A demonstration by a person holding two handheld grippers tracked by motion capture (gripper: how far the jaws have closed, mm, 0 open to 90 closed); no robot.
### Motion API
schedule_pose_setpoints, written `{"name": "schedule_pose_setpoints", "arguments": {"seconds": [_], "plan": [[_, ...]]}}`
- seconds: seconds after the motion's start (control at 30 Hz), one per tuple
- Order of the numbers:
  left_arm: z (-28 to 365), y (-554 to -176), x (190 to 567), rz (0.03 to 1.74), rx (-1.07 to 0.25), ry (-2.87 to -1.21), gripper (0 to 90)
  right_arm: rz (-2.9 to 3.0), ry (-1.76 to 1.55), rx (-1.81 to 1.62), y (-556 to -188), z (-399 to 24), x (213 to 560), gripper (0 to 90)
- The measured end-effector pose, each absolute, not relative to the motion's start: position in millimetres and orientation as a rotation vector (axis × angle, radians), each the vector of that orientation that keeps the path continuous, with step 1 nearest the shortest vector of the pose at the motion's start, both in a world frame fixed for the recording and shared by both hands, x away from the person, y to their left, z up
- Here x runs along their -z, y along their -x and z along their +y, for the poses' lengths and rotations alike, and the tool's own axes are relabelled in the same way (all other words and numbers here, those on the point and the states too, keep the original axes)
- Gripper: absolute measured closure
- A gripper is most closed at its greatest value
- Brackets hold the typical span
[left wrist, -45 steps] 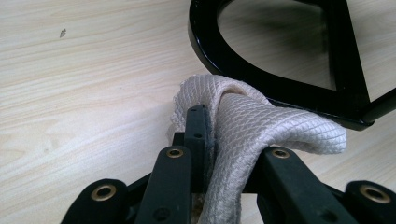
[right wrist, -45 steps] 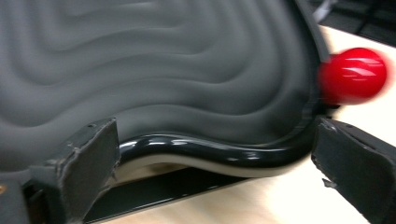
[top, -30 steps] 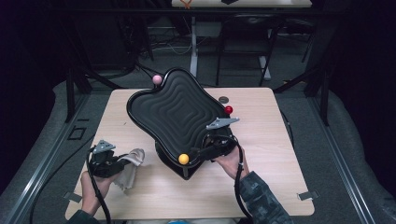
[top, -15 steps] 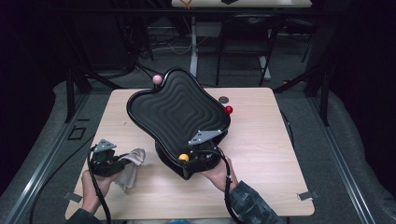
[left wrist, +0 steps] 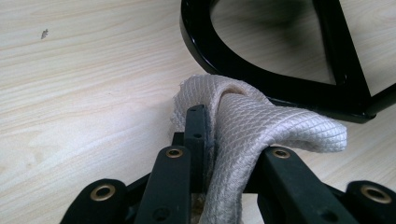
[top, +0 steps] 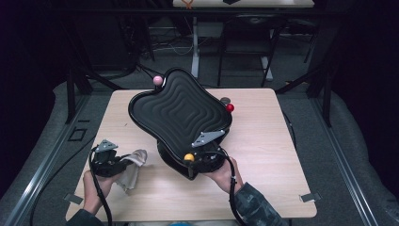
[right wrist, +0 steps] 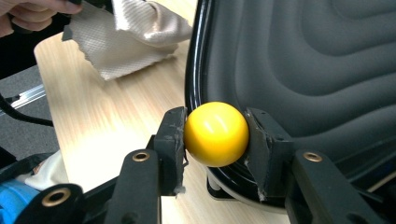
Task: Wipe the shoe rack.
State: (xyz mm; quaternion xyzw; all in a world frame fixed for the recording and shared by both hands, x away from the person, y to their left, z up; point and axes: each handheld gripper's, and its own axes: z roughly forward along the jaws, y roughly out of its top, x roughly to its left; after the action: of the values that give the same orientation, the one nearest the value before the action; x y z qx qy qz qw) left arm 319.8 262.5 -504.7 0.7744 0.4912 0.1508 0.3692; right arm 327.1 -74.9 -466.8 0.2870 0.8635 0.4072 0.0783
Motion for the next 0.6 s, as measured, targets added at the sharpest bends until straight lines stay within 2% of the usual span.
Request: {"name": "schedule_pose_setpoints", "arguments": {"seconds": [0.6], "plan": [[258.9,-324.7,504.8,1.240,-0.374,-2.000,78.5,2.522,-0.989,-1.151,-334.7,-115.9,464.5,59.4]]}}
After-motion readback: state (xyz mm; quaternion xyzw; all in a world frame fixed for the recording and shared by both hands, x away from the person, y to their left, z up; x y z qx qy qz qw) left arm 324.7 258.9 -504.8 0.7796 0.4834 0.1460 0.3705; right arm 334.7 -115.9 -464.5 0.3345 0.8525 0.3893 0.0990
